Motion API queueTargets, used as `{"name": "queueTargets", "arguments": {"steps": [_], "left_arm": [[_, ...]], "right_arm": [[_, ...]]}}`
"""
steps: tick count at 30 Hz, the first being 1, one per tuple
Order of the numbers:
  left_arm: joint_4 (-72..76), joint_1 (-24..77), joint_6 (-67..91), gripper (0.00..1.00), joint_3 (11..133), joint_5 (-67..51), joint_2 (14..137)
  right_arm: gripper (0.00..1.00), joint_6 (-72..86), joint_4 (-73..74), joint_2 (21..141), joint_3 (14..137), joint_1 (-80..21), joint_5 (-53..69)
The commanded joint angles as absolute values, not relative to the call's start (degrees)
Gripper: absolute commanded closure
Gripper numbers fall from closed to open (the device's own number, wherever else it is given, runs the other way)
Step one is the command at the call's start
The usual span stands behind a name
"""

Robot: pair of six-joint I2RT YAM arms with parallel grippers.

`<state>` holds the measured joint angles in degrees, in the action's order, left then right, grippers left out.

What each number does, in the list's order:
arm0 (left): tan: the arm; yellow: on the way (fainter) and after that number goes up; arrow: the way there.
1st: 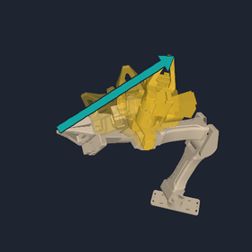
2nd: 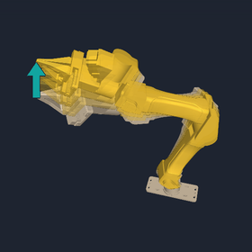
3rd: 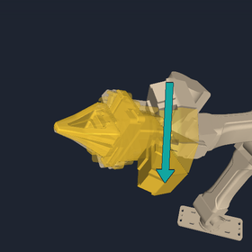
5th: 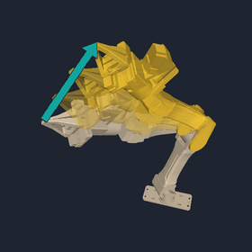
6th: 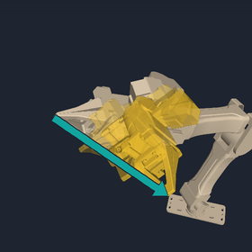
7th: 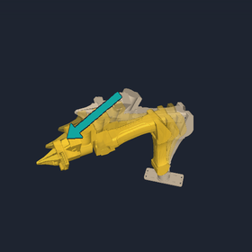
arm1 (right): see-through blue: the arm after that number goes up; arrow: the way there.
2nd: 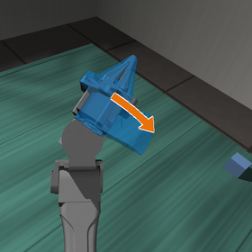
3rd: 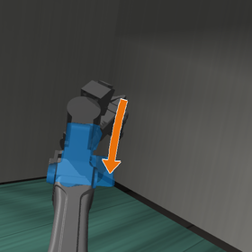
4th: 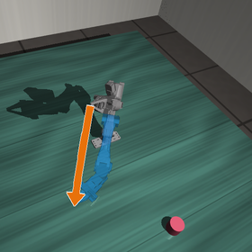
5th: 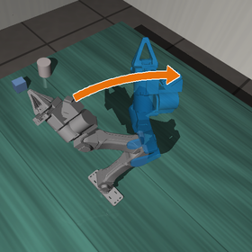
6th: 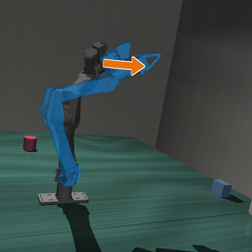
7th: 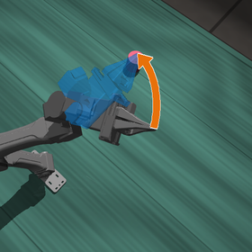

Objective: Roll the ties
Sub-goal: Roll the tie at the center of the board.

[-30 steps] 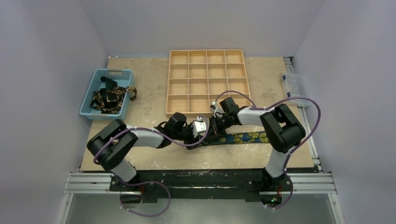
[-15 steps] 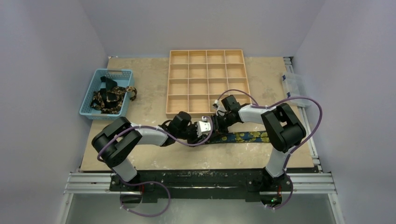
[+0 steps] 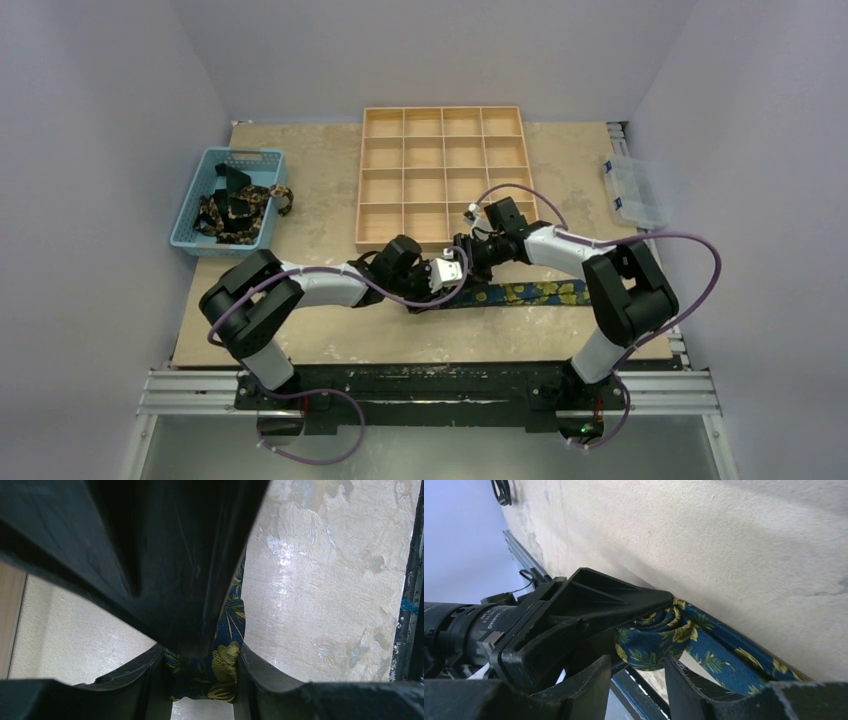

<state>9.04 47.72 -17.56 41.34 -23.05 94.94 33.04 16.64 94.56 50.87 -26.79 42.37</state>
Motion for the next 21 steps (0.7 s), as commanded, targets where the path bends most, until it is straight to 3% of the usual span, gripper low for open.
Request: {"name": "queueTargets", "arguments": {"steps": [1, 5, 9, 16, 19, 21], "left_arm": [[3.66, 48.34, -17.79, 0.75, 42.83, -21.9, 97.07], [3.83, 48.36, -17.5, 0.71, 43.09, -22.14, 97.21], [5.0, 48.41, -17.65, 0.63, 42.31, -22.28, 96.63], [18.06, 47.54, -15.03, 0.34, 35.89, -22.84, 92.56], [23.78, 47.29, -13.43, 0.13, 34.58, -23.35, 92.61], [25.53, 47.22, -12.6, 0.12, 34.63, -23.5, 93.38]], "right_arm": [[0.58, 34.82, 12.82, 96.75, 51.06, -28.31, 44.0], [0.69, 32.3, 14.99, 99.14, 50.44, -28.32, 41.2], [0.99, 31.02, 17.55, 99.64, 49.39, -26.95, 38.37], [1.0, 25.96, 22.75, 101.6, 48.84, -24.24, 34.14], [1.0, 24.48, 23.99, 102.57, 48.36, -23.12, 31.92], [1.0, 23.42, 25.24, 103.37, 48.46, -22.8, 30.16]]}}
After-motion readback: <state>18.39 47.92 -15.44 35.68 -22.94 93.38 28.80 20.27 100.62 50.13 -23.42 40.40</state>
